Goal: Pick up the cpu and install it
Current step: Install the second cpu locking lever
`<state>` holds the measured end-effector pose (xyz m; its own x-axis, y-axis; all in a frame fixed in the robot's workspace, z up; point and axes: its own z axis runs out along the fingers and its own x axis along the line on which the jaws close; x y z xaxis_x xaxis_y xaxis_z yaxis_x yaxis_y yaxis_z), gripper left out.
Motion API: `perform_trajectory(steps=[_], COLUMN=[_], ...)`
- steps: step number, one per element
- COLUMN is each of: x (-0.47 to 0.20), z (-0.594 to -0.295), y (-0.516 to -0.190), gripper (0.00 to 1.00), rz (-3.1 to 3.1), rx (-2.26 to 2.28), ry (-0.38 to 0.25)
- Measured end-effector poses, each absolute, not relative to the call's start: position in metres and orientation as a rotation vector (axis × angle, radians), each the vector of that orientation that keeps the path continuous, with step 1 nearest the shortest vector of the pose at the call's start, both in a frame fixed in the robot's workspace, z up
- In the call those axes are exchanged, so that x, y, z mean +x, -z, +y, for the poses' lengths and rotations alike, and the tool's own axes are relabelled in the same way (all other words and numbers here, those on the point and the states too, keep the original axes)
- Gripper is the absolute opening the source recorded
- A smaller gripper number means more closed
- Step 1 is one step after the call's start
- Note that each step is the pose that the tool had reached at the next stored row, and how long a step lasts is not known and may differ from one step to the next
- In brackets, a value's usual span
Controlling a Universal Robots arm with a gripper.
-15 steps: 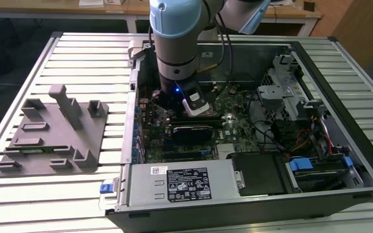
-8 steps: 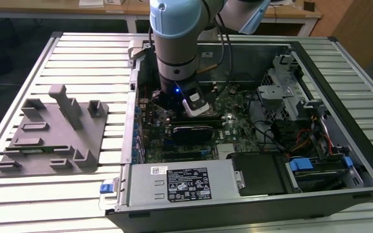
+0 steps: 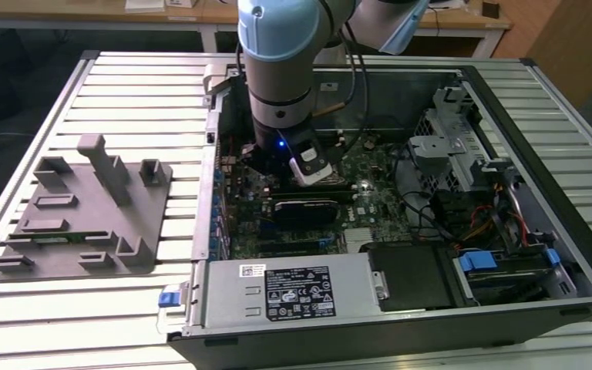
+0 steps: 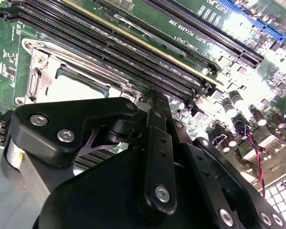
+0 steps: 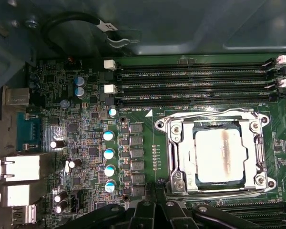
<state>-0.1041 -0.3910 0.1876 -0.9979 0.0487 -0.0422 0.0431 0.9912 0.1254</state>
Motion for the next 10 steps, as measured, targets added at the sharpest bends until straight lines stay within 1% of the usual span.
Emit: perform_trajectory(steps=[10], x=[-0.1039], z=[-0.3908], y=[-0.1902], gripper=[0.11], rz=[3.087], rx=[0.071], ry=[-0.198])
